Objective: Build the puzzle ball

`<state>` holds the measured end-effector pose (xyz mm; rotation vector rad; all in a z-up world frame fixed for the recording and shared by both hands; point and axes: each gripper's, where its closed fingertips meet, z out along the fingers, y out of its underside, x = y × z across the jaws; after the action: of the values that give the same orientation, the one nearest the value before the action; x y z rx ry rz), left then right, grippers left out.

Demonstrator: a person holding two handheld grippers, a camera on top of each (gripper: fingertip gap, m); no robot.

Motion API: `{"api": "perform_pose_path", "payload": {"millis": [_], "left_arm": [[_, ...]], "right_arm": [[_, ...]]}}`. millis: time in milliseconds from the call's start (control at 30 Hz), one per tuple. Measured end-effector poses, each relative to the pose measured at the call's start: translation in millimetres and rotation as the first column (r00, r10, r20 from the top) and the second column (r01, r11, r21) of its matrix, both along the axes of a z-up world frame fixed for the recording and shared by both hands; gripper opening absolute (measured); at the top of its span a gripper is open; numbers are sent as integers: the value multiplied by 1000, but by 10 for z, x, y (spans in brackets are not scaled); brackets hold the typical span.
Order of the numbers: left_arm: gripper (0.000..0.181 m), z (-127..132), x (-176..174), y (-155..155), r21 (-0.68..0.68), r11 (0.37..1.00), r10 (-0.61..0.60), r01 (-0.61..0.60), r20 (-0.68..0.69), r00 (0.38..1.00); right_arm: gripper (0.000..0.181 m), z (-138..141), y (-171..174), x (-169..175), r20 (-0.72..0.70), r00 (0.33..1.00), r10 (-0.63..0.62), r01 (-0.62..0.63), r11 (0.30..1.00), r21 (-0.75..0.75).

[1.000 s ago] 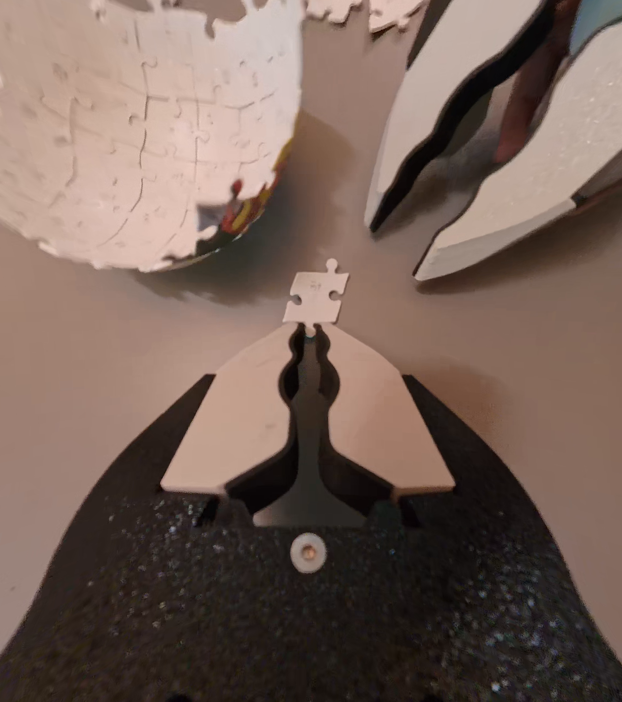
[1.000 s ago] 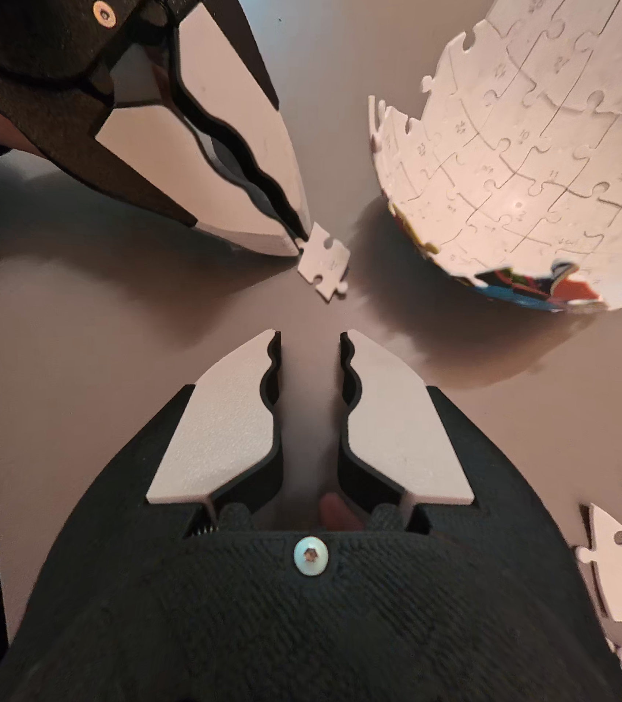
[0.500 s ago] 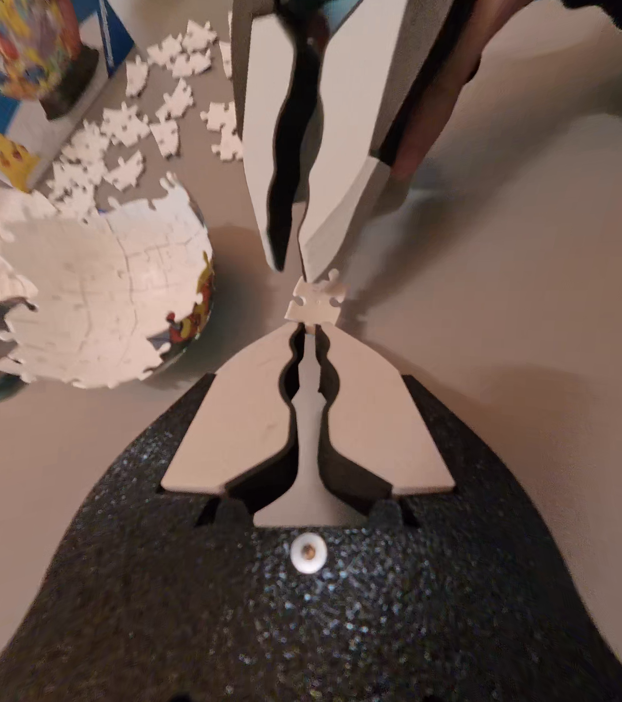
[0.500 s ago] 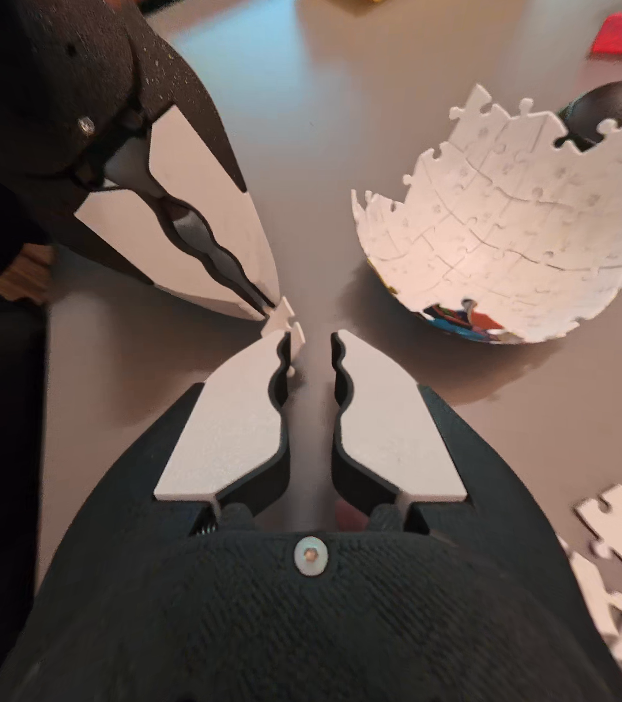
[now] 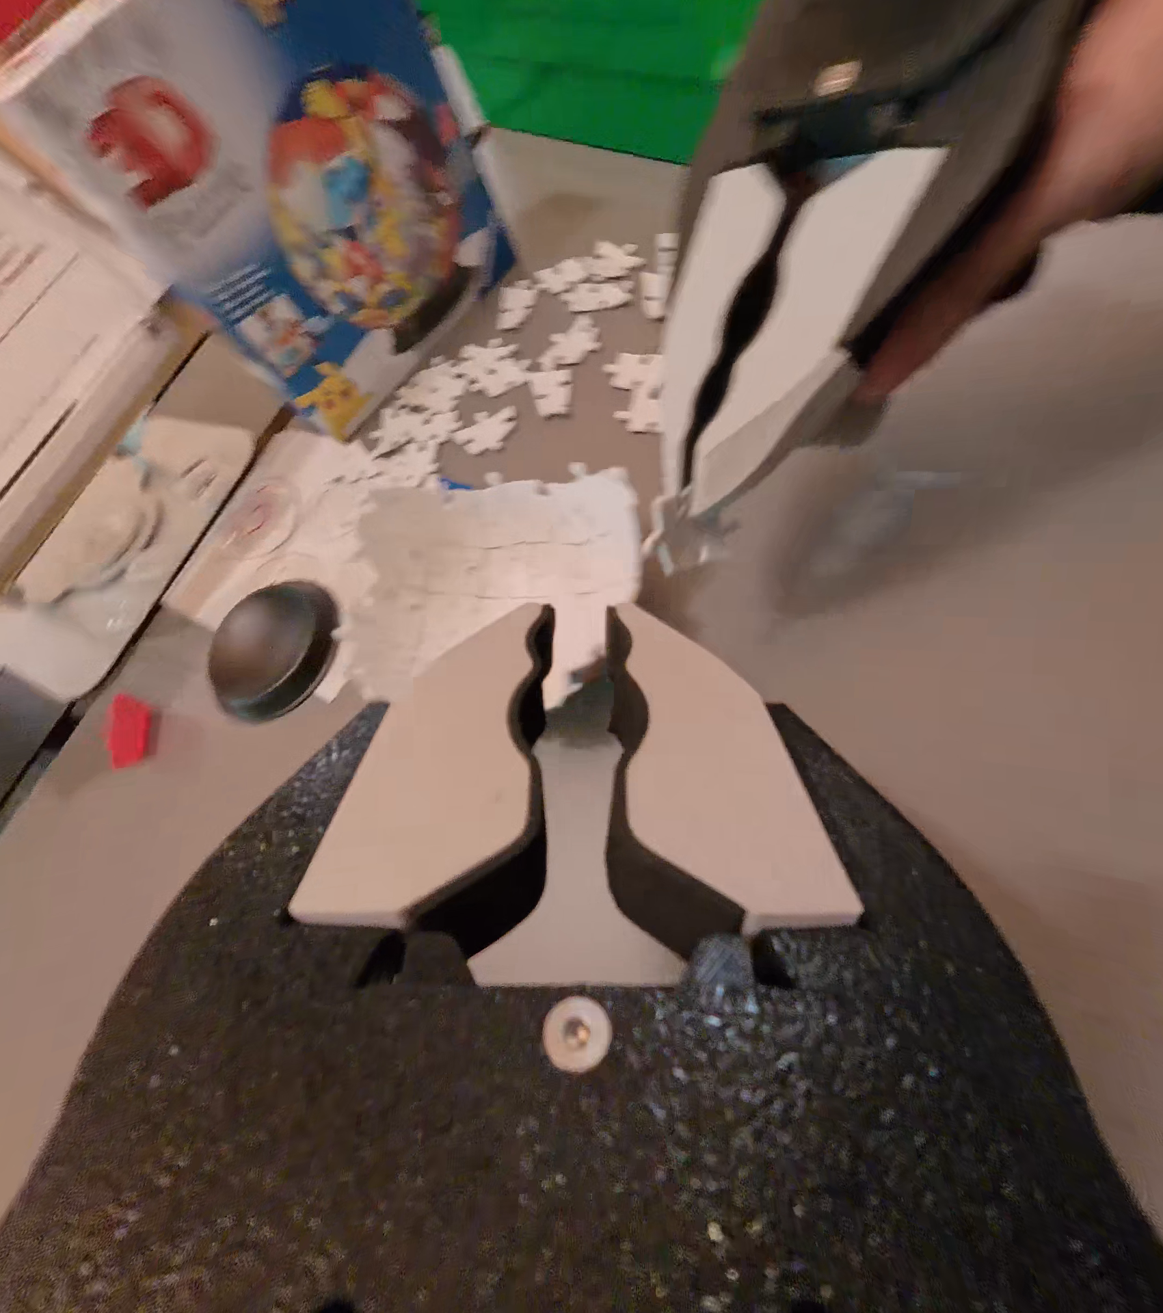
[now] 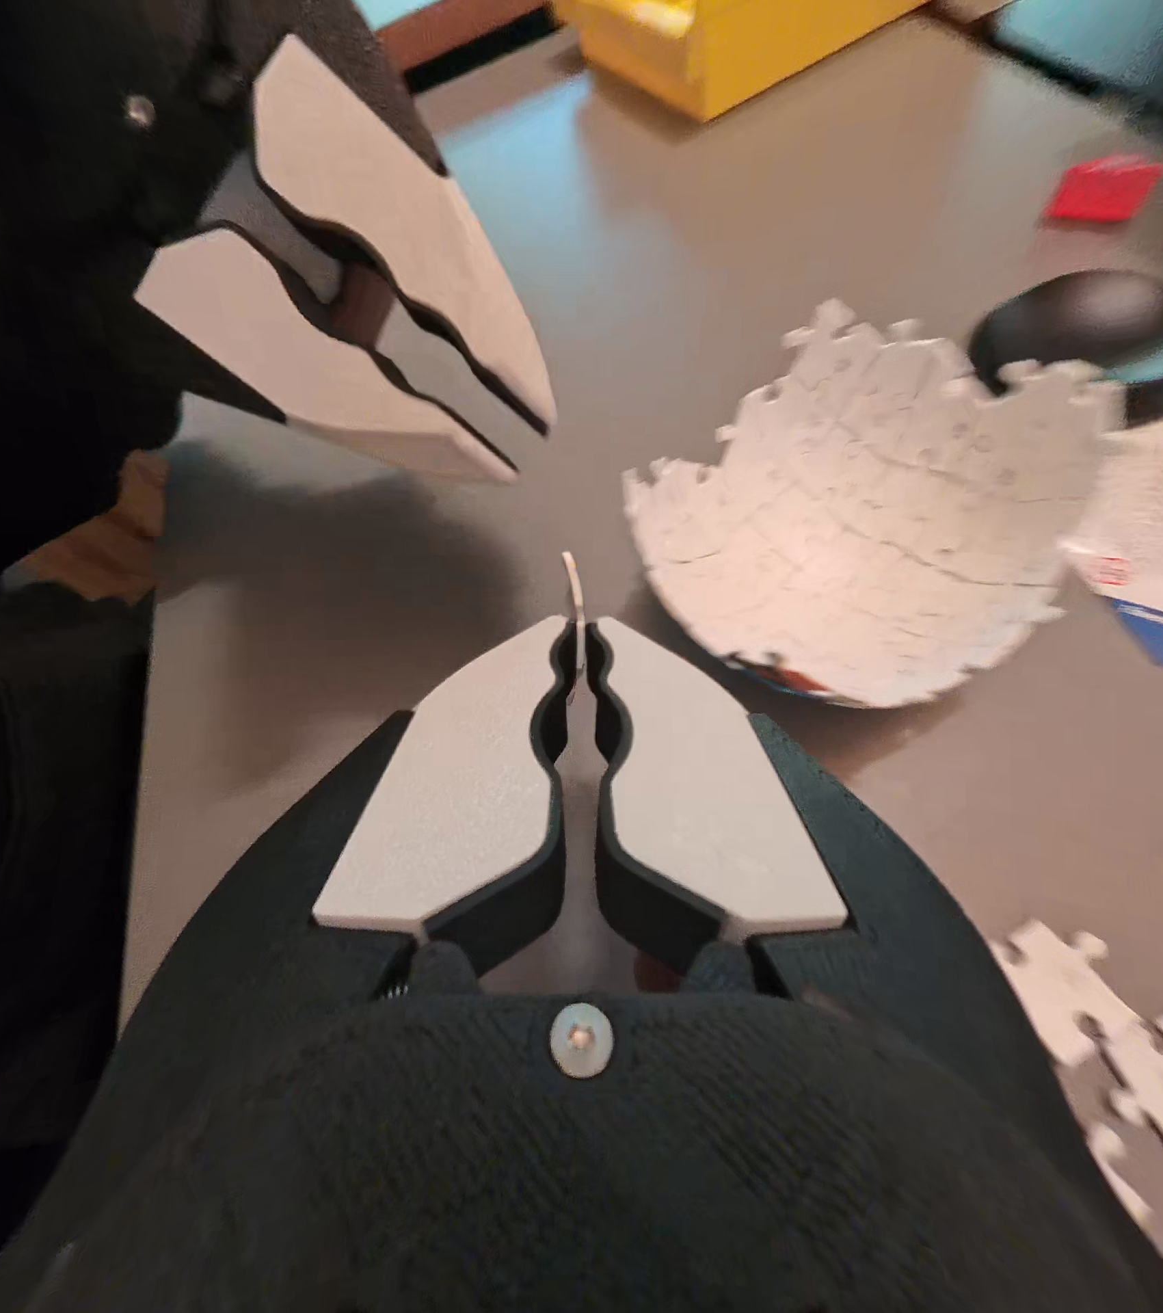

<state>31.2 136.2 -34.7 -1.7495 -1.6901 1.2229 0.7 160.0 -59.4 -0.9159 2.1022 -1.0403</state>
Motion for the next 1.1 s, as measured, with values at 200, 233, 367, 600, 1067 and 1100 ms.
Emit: {"api": "perform_pose_path", "payload": {"millis": [200,233,367,600,1067,1100], "left_arm": [[46,-33,286,-841,297,889,346,-348,61,936],[42,-98,307,-875,391,830,399,-397,81,913],[41,-326,302,-836,574,680,501,-457,92,861],[34,-603,279,-881,707,513,518,-487,198,832],[12,-842,-30,-862,766,456,406,-453,274,872],[8,-849,-29,-878,753,469,404,-461,281,870]], "right_arm": [[2,393,-547,-614,153,933,-327,340,938,-66],[2,413,-654,-714,171,913,-371,385,921,-60],[2,266,-978,-951,141,881,-452,459,888,-18],[2,-53,-1003,-872,178,870,-461,442,887,135],[2,-5,-926,-900,209,852,-481,460,877,141],[2,26,-942,-936,217,844,-490,472,872,131]]}}
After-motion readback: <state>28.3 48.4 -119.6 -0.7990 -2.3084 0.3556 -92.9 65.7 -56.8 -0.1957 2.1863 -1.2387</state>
